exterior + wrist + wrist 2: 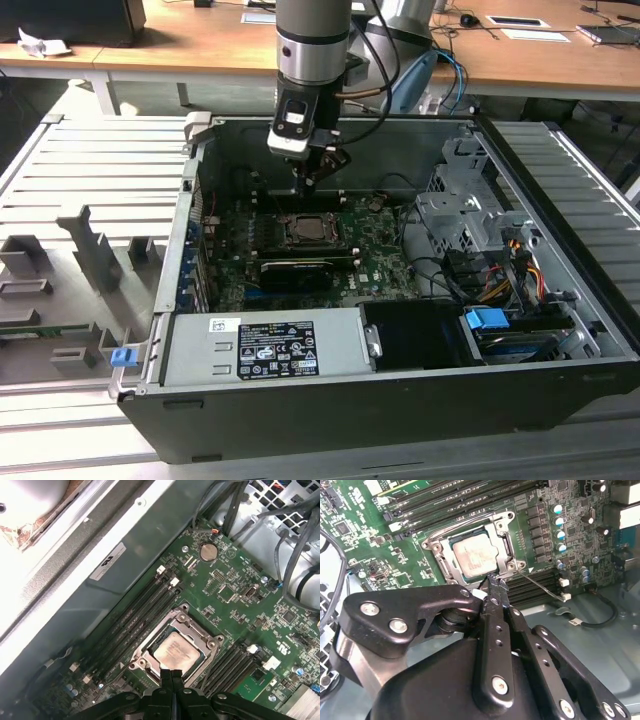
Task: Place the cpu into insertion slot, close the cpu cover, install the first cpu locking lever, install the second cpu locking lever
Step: 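Install the first cpu locking lever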
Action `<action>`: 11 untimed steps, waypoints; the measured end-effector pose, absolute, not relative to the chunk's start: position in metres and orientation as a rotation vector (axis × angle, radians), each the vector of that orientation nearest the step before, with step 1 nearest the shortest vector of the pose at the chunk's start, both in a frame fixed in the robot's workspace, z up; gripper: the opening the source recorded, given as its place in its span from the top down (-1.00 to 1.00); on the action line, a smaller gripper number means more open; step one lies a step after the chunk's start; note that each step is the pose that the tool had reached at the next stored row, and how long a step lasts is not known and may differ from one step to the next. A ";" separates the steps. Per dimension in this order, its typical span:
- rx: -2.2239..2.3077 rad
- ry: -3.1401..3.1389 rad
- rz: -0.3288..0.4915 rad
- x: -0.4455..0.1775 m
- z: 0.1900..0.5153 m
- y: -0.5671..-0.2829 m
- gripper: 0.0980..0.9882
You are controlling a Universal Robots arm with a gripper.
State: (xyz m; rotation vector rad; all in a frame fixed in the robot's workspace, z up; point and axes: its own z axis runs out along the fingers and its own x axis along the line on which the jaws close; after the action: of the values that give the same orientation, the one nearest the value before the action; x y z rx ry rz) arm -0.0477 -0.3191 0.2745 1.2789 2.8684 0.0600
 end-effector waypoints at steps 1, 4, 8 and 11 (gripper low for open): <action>1.271 2.872 0.060 -0.048 0.275 -0.319 0.98; 1.255 2.879 0.060 -0.048 0.275 -0.319 0.98; 1.225 2.893 0.060 -0.048 0.275 -0.319 0.98; 1.208 2.900 0.060 -0.048 0.275 -0.319 0.98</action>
State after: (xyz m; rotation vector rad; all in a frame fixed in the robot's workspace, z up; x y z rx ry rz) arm -0.0477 -0.3191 0.2745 1.2077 2.9002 0.0601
